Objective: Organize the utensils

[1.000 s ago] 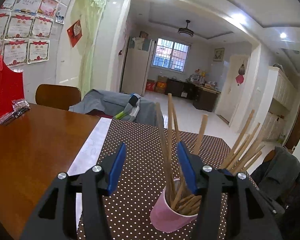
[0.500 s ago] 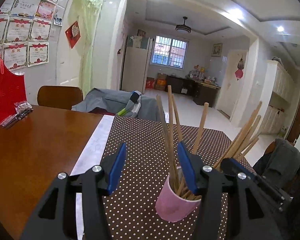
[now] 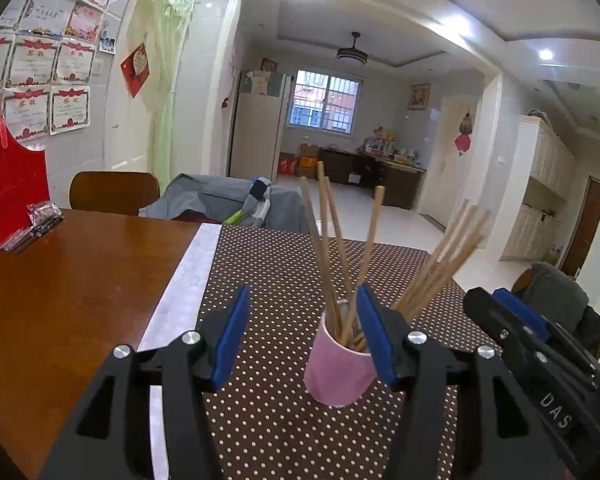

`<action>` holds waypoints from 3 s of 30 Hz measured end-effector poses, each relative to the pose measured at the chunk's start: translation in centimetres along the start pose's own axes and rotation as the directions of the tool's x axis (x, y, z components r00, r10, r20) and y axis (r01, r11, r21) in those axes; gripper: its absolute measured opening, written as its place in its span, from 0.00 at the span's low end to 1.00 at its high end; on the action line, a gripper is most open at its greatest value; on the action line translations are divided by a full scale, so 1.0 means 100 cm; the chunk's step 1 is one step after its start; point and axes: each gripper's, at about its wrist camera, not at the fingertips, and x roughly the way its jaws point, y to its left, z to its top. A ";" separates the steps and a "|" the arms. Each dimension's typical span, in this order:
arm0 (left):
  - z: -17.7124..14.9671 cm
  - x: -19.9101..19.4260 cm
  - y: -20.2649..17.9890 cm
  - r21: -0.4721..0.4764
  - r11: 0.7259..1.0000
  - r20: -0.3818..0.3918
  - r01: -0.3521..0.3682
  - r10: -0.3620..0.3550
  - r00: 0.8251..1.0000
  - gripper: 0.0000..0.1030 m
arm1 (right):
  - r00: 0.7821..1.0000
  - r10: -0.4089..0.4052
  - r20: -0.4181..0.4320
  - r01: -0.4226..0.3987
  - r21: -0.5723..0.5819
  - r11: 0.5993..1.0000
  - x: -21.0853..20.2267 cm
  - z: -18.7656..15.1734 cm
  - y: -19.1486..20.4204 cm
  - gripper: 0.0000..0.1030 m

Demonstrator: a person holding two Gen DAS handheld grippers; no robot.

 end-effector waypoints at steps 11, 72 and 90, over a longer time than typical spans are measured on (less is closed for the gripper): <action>-0.012 -0.047 -0.016 0.040 0.997 0.028 0.071 -0.072 0.997 0.53 | 0.998 -0.047 0.046 0.048 -0.024 0.999 -0.055 -0.005 0.006 0.53; -0.036 -0.122 -0.037 0.194 0.981 0.252 0.026 -0.076 0.965 0.69 | 0.975 -0.165 0.148 0.179 -0.087 0.980 -0.125 -0.028 0.021 0.86; -0.039 -0.121 -0.040 0.210 0.978 0.263 0.012 -0.068 0.963 0.69 | 0.976 -0.166 0.141 0.179 -0.081 0.981 -0.122 -0.029 0.019 0.86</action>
